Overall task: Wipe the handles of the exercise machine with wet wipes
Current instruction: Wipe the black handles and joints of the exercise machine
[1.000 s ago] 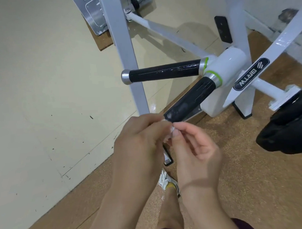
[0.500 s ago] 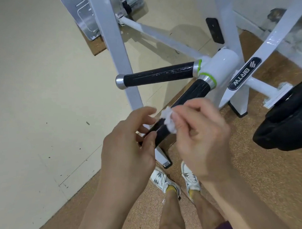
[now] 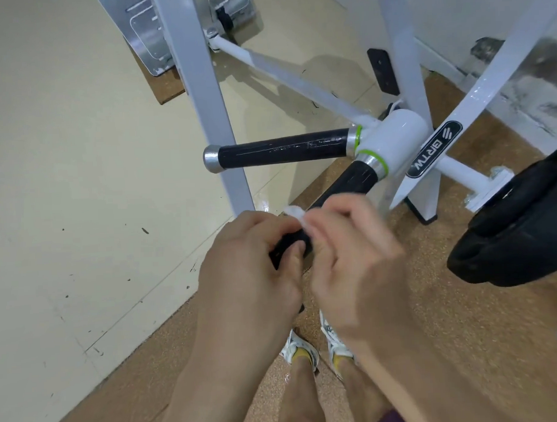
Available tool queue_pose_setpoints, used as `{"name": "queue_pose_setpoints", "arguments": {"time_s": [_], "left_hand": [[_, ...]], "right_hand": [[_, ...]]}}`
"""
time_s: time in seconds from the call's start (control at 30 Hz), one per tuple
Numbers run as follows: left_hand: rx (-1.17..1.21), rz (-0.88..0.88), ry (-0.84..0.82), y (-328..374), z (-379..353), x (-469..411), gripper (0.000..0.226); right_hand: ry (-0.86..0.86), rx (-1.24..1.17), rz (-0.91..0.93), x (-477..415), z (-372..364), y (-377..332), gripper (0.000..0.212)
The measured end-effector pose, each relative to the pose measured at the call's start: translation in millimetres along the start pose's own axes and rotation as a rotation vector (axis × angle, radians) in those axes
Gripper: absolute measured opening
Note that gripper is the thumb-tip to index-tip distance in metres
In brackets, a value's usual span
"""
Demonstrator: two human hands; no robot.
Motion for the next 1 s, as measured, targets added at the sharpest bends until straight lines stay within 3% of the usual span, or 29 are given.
{"name": "queue_pose_setpoints", "arguments": {"time_s": [0.1,0.23,0.37,0.47,0.53,0.67,0.73,0.8,0.93,1.0], "left_hand": [[0.012,0.030,0.003,0.5,0.7,-0.3,0.016],[-0.032,0.028,-0.022,1.1,0.9,-0.3,0.018],[-0.049,0.020,-0.039,4.1,1.6,-3.5,0.019],[-0.041,0.045,-0.046,6.4,1.2,-7.4,0.020],[-0.044,0.056,-0.057,9.3,-0.1,-9.7,0.021],[-0.062,0.042,-0.081,12.6,-0.3,-10.4,0.022],[-0.063,0.041,-0.081,12.6,-0.5,-10.6,0.022],[-0.070,0.043,-0.080,13.4,-1.7,-11.2,0.022],[-0.087,0.043,-0.084,15.0,-2.5,-13.5,0.022],[-0.095,0.038,-0.095,15.2,-2.9,-14.0,0.022]], "right_hand": [[-0.031,0.027,0.108,-5.4,2.9,13.6,0.015],[0.083,0.055,-0.068,-17.2,1.5,20.3,0.015],[-0.022,0.037,0.121,-3.3,0.3,12.4,0.017],[0.120,0.121,-0.059,-40.1,3.7,38.5,0.013],[0.093,0.102,-0.140,-32.0,0.7,28.1,0.012],[0.005,0.131,0.123,-20.3,6.5,30.3,0.016],[0.121,0.228,0.014,-47.5,11.3,48.8,0.014],[0.096,0.221,-0.072,-45.8,8.2,41.3,0.016],[0.008,0.097,0.124,-23.5,4.6,29.8,0.016],[0.102,0.169,0.061,-44.1,9.0,47.6,0.017]]}}
Point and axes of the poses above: each hand's wrist, its own x-axis away from the middle knuckle, its own z-axis out of the back of the hand, y = z × x, the point moved 1 cm from there along -x, towards the middle knuckle, and after that the axes turned 8 degrees about x, right-handed, at the moved point
